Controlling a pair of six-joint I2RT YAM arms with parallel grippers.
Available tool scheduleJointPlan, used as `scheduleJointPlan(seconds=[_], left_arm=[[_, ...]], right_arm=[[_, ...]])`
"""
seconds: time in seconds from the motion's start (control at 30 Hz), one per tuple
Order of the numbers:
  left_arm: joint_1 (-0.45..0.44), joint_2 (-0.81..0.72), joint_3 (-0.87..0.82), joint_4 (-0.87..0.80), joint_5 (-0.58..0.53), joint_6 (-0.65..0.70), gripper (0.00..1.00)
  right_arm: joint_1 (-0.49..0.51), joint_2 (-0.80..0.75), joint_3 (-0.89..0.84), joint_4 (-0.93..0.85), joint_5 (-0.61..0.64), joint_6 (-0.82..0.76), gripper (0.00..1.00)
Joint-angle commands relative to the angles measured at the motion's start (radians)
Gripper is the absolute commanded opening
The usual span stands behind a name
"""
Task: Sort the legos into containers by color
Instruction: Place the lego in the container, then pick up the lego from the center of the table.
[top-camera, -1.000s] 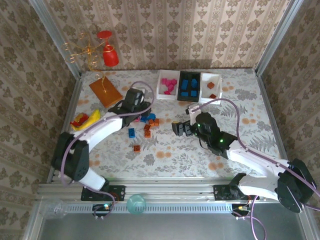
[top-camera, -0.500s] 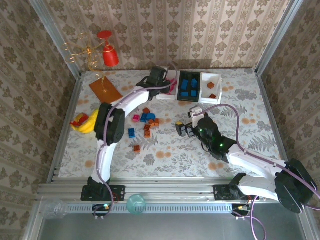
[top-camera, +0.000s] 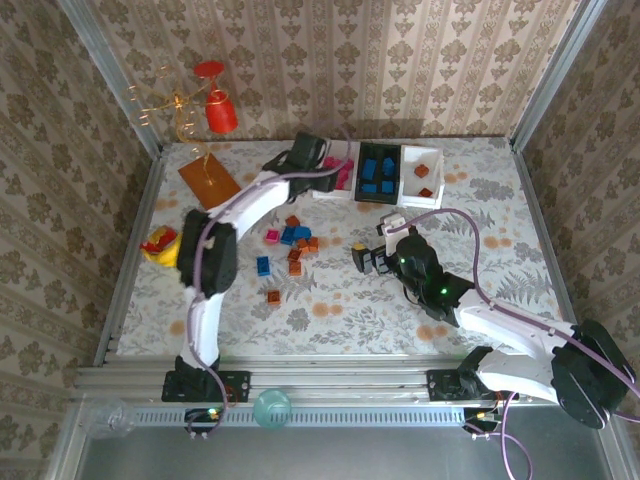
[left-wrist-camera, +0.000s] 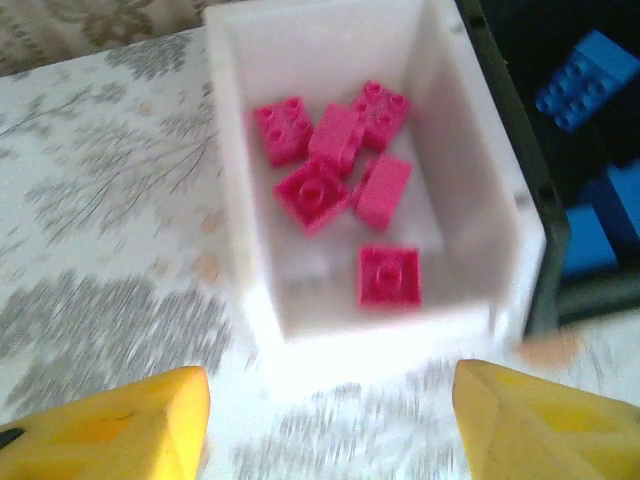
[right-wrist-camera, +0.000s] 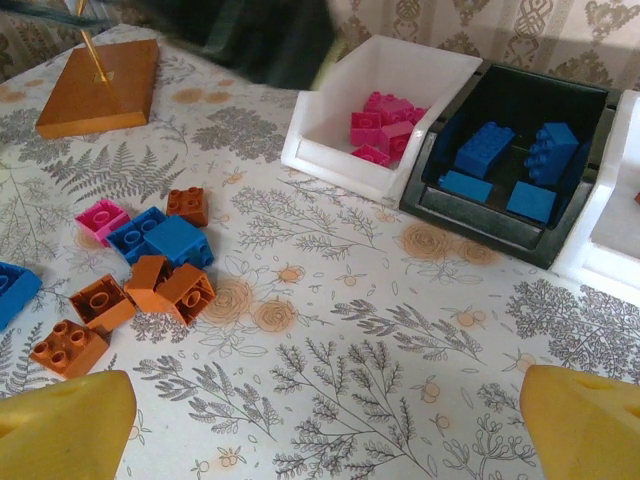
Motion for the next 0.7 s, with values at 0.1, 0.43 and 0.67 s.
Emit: scheduleJointPlan(seconds=[0.1,0.43,0.67], left_arm=[[0.106,-0.374,-0.54,0.193,0.046,-0.06,0.67],[0.226,-0.27,-0.568,0.128,0.144,-0.058,0.68],[0.235,-0.162,-0.506,0.122,0.168,-0.056,0.68]], right_arm=[[-0.006,0.004,0.004,-0.02,-0.064,0.023,1.0],[0.022,0.087,0.037,0.026,-0.32,0.03,1.0],[0.028,0.119,0.054,0.007,-0.321,0.032,1.0]])
